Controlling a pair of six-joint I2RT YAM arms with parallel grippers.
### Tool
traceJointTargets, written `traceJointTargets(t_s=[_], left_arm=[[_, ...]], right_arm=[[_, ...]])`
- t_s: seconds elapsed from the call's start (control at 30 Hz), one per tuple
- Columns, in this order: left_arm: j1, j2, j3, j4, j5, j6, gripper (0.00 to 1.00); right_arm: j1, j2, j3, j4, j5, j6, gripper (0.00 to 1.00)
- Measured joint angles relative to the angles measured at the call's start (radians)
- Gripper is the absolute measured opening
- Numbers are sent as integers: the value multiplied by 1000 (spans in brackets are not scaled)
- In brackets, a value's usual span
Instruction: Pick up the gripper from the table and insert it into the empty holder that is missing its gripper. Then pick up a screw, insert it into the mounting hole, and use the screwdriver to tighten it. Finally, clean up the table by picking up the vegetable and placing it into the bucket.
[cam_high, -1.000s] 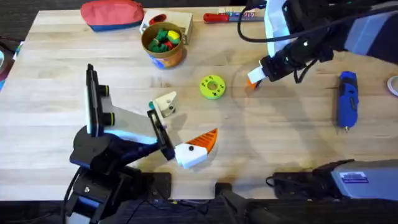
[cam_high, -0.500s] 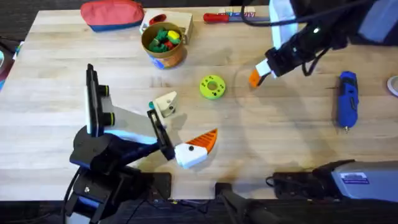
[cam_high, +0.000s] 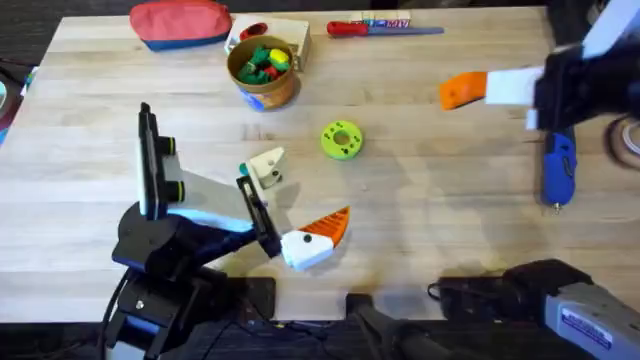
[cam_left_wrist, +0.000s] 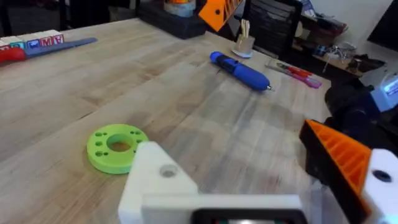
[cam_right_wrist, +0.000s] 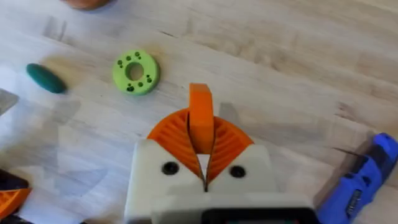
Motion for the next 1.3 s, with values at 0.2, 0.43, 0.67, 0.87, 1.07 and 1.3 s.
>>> traceJointTargets(t_s=[0.2, 0.43, 0.67, 0.87, 1.07, 1.3], left_arm=[[0, 0, 0, 0, 1, 1, 986], [0, 0, 0, 0, 3, 2, 986], [0, 0, 0, 0, 3, 2, 986], [0, 0, 0, 0, 3, 2, 987], [0, 0, 0, 0, 3, 2, 986], [0, 0, 0, 0, 3, 2, 986]], right_arm=[[10, -69, -393, 482, -330, 294, 3], [156, 93, -596, 941, -687, 760, 3], [264, 248, -596, 1090, -793, 930, 3], [276, 333, -596, 1218, -873, 1030, 3], [276, 347, -596, 1240, -924, 1080, 3], [276, 347, -596, 1244, -937, 1116, 3]])
